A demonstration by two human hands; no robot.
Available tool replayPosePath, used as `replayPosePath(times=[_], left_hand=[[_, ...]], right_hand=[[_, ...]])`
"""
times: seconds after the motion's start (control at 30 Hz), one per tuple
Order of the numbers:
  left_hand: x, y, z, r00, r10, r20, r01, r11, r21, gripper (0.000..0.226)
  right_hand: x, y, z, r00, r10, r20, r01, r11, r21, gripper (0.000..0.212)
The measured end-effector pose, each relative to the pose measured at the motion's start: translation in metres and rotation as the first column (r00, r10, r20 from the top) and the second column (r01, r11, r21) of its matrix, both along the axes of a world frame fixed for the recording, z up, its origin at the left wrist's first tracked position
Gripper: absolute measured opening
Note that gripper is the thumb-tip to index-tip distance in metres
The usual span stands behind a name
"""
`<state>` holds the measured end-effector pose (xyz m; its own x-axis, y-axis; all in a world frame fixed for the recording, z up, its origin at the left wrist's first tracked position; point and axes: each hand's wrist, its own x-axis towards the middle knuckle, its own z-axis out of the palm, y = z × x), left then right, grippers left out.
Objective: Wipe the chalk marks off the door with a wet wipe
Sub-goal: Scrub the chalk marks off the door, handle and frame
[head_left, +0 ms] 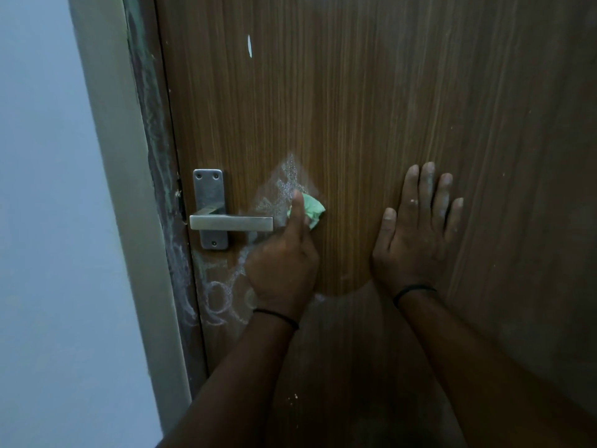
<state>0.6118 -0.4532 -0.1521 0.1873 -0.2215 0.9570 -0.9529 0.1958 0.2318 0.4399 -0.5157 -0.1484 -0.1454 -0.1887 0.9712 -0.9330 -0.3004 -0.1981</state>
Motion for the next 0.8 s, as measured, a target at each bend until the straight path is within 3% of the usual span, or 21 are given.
replayPosePath(times=[0.1, 0.3, 0.47, 0.7, 0.77, 0.8], left_hand=[[0.000, -0.003, 0.007, 1.000, 0.004, 0.019, -0.003, 0.999, -0.052, 0.042], [-0.004, -0.005, -0.017, 0.972, -0.002, 0.234, 0.016, 0.998, -0.057, 0.044], [0.018, -0.006, -0.002, 0.996, 0.072, 0.049, -0.067, 0.994, -0.088, 0.039], [0.027, 0.006, -0.034, 0.999, 0.035, 0.035, -0.035, 0.999, -0.003, 0.029], [0.035, 0.004, -0.022, 0.995, 0.059, -0.085, -0.058, 0.998, 0.006, 0.012], [0.038, 0.003, -0.015, 0.982, 0.065, -0.177, -0.065, 0.998, 0.003, 0.016]], right_hand=[[0.001, 0.000, 0.000, 1.000, 0.004, 0.001, -0.004, 1.000, 0.002, 0.061], [0.001, 0.001, 0.001, 1.000, 0.001, 0.001, -0.001, 1.000, -0.003, 0.061], [0.001, 0.001, 0.001, 1.000, -0.003, 0.002, 0.003, 1.000, 0.008, 0.061], [0.001, 0.002, 0.001, 1.000, -0.009, 0.002, 0.009, 1.000, 0.001, 0.062], [0.001, 0.002, 0.001, 1.000, -0.014, -0.001, 0.014, 1.000, -0.002, 0.062], [0.001, 0.001, 0.002, 1.000, -0.015, -0.001, 0.015, 1.000, -0.003, 0.062]])
